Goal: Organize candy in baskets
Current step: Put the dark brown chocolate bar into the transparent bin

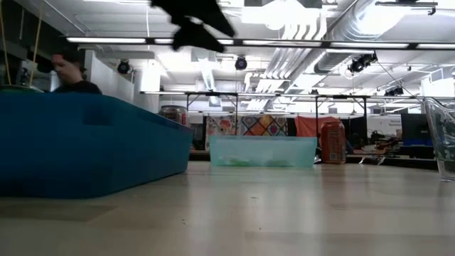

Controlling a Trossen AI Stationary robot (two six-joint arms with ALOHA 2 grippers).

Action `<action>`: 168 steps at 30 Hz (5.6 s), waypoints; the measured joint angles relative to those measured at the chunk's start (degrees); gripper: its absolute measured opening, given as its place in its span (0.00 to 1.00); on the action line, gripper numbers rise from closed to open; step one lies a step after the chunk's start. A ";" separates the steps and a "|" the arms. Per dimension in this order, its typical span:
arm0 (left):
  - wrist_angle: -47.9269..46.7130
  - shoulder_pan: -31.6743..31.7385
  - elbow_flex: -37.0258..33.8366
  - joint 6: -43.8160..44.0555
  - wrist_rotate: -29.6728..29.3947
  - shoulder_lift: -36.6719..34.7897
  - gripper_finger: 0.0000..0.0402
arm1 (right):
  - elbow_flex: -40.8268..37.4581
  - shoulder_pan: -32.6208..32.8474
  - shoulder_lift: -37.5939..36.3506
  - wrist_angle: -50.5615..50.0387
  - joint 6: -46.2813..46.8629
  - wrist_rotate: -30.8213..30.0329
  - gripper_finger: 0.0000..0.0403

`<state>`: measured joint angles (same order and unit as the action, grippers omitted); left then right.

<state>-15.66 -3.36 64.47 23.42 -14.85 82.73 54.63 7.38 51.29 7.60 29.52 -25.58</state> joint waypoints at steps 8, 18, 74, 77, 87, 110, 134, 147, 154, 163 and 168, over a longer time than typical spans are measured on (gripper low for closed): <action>-16.76 -5.18 -5.76 7.95 -6.72 -18.18 0.49 | 0.00 0.00 0.86 -1.09 0.46 -0.96 0.64; -30.19 -28.15 -5.69 27.54 9.83 -26.07 0.49 | -0.02 0.15 1.43 -4.55 5.42 1.83 0.64; -27.12 -55.80 -5.82 83.80 11.97 5.93 0.00 | -0.02 0.17 1.44 -19.61 9.91 7.85 0.64; -23.02 -55.17 -5.77 74.13 7.37 -1.92 0.00 | -0.02 0.16 1.44 -19.63 9.89 8.78 0.64; -23.17 -36.93 -5.01 41.95 3.77 -11.00 0.00 | -0.04 0.20 2.05 -20.38 10.75 20.28 0.64; -36.07 -50.97 10.22 59.77 10.70 13.99 0.00 | -0.04 0.15 2.03 -27.21 10.95 19.99 0.64; -39.56 -49.11 13.63 93.20 6.92 22.31 0.44 | -0.04 0.13 2.03 -29.53 9.07 19.56 0.64; -33.76 -46.71 13.61 92.02 10.16 30.37 0.52 | -0.04 0.13 2.03 -32.78 8.61 19.54 0.64; -39.34 -44.98 13.61 92.17 14.94 31.73 0.52 | -0.04 0.13 2.03 -33.73 7.96 19.56 0.64; -42.09 -46.55 13.61 96.46 17.62 29.14 0.52 | -0.04 0.13 2.03 -35.72 7.96 19.56 0.64; -44.89 -48.42 13.46 98.91 18.38 29.66 0.52 | -0.04 0.12 2.03 -35.83 7.52 19.56 0.64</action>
<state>-60.55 -51.78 77.93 122.34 3.54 112.39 54.59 7.49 53.32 -28.23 37.04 -6.02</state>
